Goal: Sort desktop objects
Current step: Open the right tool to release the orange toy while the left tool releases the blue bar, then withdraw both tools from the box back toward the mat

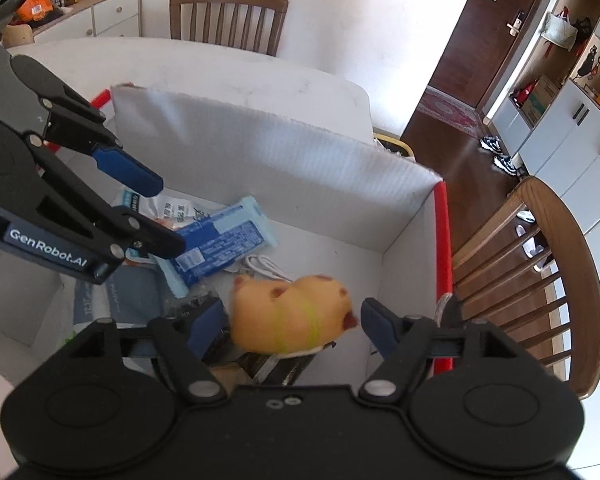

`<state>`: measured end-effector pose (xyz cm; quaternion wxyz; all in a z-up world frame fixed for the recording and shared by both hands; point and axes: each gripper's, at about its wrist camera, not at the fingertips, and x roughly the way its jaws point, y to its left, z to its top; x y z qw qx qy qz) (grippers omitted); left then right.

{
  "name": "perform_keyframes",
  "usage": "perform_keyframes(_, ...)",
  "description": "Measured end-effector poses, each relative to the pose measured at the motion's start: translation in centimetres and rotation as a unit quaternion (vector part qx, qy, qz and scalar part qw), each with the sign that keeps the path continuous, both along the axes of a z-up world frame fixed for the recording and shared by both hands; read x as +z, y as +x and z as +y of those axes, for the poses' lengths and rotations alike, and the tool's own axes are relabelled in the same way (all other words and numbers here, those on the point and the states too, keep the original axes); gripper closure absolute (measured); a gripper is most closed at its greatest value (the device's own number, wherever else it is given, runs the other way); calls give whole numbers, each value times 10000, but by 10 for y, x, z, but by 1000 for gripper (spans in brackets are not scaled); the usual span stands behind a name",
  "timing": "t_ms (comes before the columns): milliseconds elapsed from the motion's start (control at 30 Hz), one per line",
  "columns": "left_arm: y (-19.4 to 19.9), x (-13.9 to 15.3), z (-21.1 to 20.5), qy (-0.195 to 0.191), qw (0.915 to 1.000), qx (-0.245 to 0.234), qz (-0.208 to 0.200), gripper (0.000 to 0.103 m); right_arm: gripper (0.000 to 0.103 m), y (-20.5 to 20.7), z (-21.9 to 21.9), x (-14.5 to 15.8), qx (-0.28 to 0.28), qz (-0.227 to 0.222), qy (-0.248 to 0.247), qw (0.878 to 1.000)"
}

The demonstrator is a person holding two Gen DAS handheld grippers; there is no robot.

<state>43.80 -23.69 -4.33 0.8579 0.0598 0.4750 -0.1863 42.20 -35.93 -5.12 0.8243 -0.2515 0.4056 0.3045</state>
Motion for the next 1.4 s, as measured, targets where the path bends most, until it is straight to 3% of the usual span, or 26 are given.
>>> perform_keyframes(133,-6,4,-1,-8,10000,-40,-75,55,18,-3,-1,8,-27,-73,74,9999)
perform_keyframes(233,-11,7,0,-32,9999,-5,-141,47,17,-7,-5,14,15,-90,129,9999)
perform_keyframes(633,-36,23,6,-201,9993,20,-314,46,17,-27,-21,32,-103,-213,361,9991)
perform_keyframes(767,-47,30,6,-166,9989,32,-428,38,17,-35,-29,39,-207,-241,507,9982)
perform_keyframes(1400,-86,51,24,-468,9967,58,-656,20,16,-56,-37,54,-552,-290,892,9941)
